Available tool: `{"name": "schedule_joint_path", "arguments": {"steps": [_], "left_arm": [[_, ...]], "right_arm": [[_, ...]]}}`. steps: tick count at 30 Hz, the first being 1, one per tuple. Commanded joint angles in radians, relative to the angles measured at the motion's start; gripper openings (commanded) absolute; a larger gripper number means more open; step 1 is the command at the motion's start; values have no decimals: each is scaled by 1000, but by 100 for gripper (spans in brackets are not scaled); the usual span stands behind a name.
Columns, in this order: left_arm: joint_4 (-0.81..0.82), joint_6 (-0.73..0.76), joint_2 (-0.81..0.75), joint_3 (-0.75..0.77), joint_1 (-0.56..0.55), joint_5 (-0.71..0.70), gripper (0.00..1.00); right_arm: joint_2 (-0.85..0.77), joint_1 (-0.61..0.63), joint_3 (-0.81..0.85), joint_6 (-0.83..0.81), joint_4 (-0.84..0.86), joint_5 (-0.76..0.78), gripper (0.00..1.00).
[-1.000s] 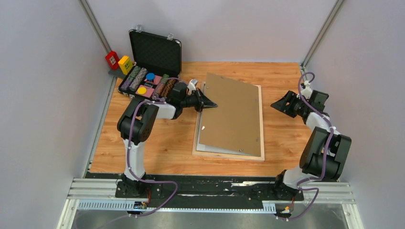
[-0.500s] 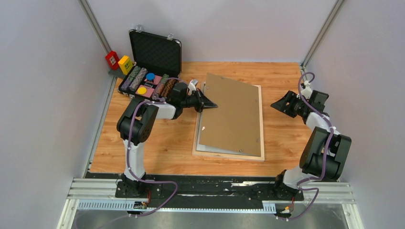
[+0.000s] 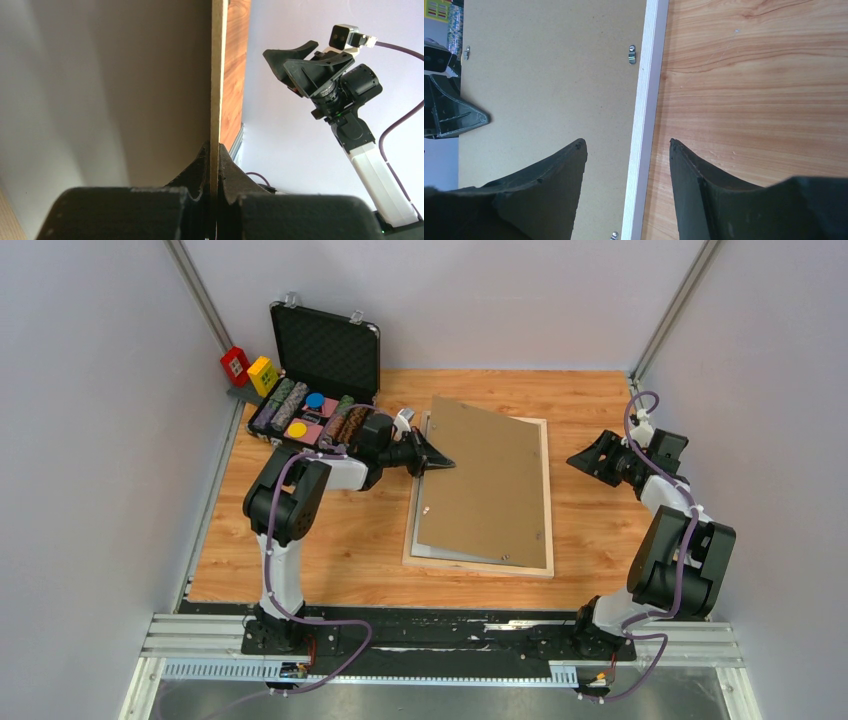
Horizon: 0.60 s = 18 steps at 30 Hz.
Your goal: Put the photo into the frame
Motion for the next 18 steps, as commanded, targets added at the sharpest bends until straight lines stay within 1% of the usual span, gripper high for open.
{"name": "schedule_joint_path", "arguments": {"steps": [1,11,18], "left_arm": [[5,12,-67,1,-16,19,0],[32,8,-12,28,-18,34,0],[-8,36,5,46,-18,32,0]], "right_arm": [[0,-6,-1,-6,47,-21,60],[-2,-9,-5,-8,47,-20,60],[4,-8,-4,-8,49,-26,60]]}}
